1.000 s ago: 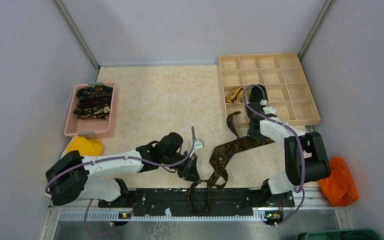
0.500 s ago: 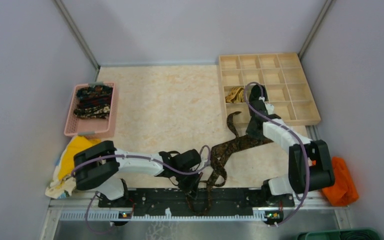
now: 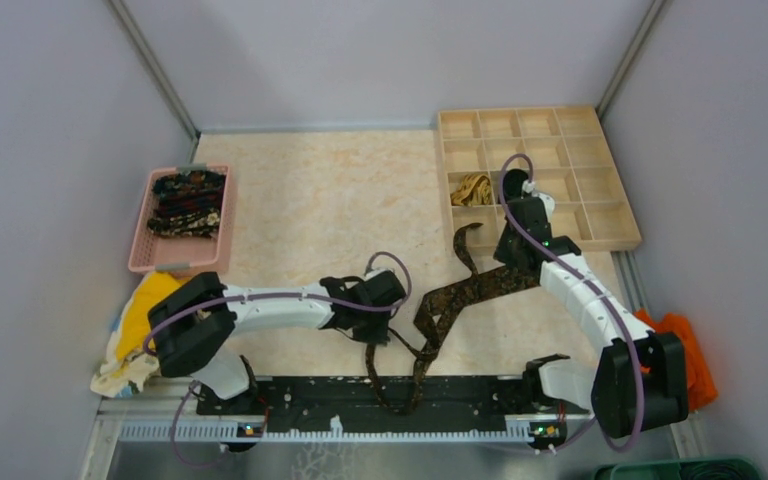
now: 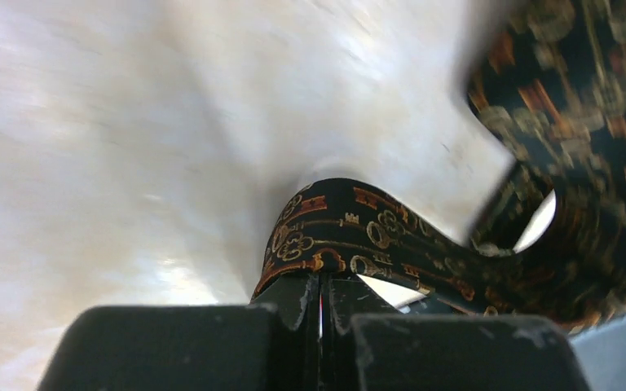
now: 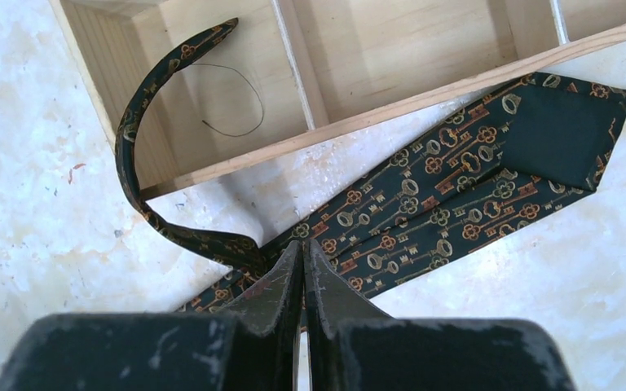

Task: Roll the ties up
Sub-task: Flatten out the tie at the center of the board.

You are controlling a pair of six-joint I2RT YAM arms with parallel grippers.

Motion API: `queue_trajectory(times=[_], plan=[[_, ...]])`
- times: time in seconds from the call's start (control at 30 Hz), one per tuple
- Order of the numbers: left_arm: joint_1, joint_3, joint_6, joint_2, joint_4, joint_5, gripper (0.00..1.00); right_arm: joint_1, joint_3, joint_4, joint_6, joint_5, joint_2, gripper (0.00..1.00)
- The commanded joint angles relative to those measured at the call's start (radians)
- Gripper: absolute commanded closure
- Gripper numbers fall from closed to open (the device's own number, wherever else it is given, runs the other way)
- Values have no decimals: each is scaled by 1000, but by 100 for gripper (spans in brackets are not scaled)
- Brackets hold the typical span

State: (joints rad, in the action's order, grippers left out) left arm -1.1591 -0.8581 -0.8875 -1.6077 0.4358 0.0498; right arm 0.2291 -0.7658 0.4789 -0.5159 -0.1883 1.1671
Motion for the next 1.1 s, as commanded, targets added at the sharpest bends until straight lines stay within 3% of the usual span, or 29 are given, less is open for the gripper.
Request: queue_trajectory(times=[0.0, 0.23, 0.4, 0.5, 0.63, 0.77, 0.93, 1.07], plan=[[130, 137, -53, -19, 150, 209, 100, 11, -8, -24, 44, 36, -23, 97], [344, 266, -96, 160, 108, 252, 100, 53, -10, -73, 64, 76, -3, 92], [372, 235, -247, 274, 328, 432, 100, 88, -54, -88, 91, 97, 59, 62], [374, 233, -374, 374, 436, 508, 100, 93, -97, -102, 98, 114, 99, 52], [373, 275, -484, 527, 528, 596, 100, 93, -171, -127, 90, 114, 173, 51], [374, 299, -492, 638, 534, 607, 100, 93, -254, -143, 87, 138, 280, 51], [375, 291, -450, 622, 517, 602, 100, 92, -352, -103, 77, 153, 425, 54], [374, 279, -438, 580, 512, 596, 100, 93, -336, -122, 54, 154, 459, 62]])
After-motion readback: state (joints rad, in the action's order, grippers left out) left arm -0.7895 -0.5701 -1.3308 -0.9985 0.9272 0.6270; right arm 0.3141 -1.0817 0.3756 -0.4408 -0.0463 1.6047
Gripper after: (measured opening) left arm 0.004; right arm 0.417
